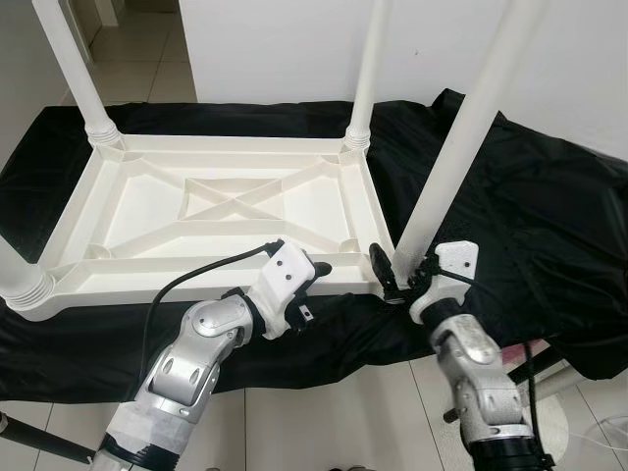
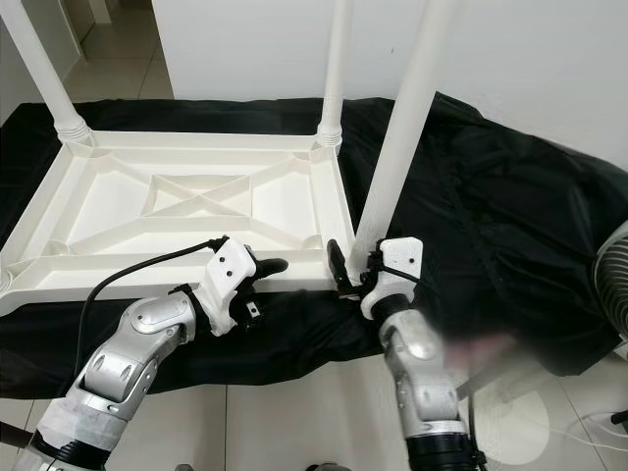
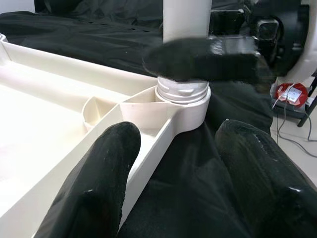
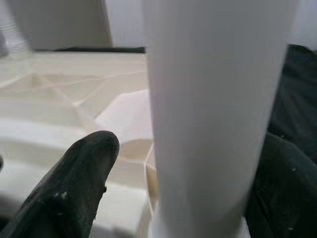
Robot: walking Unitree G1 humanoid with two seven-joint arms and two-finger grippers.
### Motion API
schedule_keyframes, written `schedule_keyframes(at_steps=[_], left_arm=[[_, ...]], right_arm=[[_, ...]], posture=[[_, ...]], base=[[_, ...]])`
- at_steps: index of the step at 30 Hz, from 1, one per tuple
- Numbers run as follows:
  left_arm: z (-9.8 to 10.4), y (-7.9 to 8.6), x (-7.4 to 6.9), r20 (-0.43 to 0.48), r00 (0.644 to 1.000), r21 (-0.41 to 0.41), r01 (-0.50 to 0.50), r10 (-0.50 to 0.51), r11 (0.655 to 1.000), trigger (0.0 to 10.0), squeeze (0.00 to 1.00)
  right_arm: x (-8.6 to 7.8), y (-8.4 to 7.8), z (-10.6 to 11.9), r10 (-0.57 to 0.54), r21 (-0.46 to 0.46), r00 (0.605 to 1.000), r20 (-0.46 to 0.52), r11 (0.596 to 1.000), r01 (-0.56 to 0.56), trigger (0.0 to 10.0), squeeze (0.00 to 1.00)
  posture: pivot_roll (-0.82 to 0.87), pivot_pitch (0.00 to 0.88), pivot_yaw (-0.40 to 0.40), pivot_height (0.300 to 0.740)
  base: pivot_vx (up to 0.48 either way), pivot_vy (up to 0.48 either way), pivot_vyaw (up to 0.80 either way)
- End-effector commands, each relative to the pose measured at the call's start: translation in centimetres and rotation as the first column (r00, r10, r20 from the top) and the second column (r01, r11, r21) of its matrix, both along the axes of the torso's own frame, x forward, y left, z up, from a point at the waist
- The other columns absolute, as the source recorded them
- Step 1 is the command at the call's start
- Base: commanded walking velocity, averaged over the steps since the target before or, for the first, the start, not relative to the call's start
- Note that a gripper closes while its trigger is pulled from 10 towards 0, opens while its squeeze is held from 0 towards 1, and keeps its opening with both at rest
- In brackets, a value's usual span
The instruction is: Building children table
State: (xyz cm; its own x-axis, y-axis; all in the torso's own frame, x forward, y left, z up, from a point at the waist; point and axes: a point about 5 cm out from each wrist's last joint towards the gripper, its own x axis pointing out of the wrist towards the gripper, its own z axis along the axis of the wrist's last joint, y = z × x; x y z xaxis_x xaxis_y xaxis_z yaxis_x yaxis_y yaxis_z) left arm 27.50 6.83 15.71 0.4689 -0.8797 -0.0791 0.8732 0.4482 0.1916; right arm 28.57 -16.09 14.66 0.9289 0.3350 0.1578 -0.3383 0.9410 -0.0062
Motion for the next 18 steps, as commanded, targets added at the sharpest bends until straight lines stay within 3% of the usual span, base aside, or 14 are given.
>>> schedule_keyframes(at_steps=[1,7,18], left_arm=[[0.1,0.1,0.1,0.012,0.998,0.005,-0.056,0.056,0.998,10.0,0.00],[0.3,0.0,0.4,0.019,0.999,0.006,-0.050,0.049,0.999,10.0,0.00],[0.4,0.0,0.5,0.023,0.999,0.005,-0.049,0.049,0.999,10.0,0.00]], right_arm=[[0.1,-0.3,-0.1,0.035,0.004,0.999,0.001,0.999,-0.035,10.0,0.00],[1.3,-1.0,0.1,0.187,-0.111,0.982,-0.013,0.976,-0.187,10.0,0.00],[2.9,-0.4,-0.2,0.315,-0.184,0.947,-0.059,0.929,-0.320,10.0,0.00]], posture=[[-0.08,0.087,-0.037,0.740],[-0.08,0.083,-0.025,0.740],[-0.08,0.079,-0.020,0.740]], base=[[0.000,0.000,0.00],[0.000,0.000,0.00],[0.000,0.000,0.00]])
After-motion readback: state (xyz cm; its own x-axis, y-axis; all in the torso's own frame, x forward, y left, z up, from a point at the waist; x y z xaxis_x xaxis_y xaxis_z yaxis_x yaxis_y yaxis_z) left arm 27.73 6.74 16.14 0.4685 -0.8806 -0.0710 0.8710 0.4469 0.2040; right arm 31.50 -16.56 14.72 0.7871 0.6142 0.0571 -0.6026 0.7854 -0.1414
